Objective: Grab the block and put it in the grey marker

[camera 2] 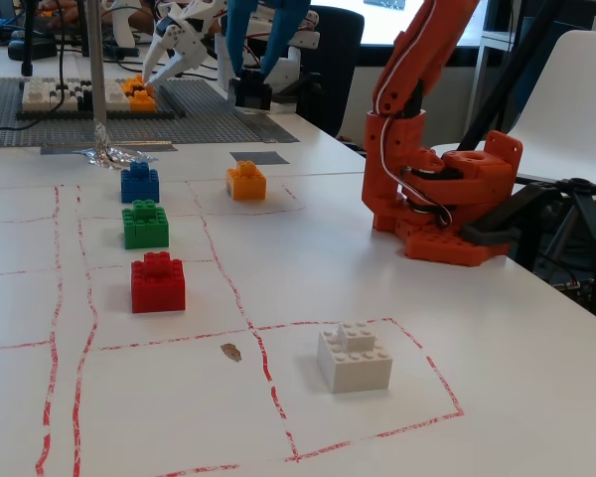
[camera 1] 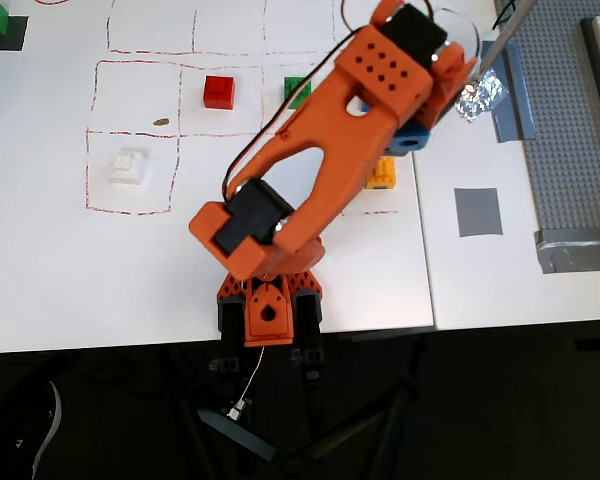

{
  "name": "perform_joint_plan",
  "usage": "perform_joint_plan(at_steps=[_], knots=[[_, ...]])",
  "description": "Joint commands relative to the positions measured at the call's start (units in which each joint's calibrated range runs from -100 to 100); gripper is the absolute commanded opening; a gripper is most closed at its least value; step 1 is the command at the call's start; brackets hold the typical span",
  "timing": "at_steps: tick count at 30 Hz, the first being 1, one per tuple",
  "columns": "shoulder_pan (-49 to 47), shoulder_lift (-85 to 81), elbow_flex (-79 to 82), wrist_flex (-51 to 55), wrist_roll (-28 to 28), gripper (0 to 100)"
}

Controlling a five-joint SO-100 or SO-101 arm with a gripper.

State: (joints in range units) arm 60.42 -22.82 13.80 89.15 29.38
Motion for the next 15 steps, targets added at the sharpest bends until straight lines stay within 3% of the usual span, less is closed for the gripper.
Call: perform_joint_plan(at_steps=[1,15], knots=[[6.9,3.7,-5.9,-4.1,2.8,0],[24.8,26.1,-20.1,-21.2,10.7,0]])
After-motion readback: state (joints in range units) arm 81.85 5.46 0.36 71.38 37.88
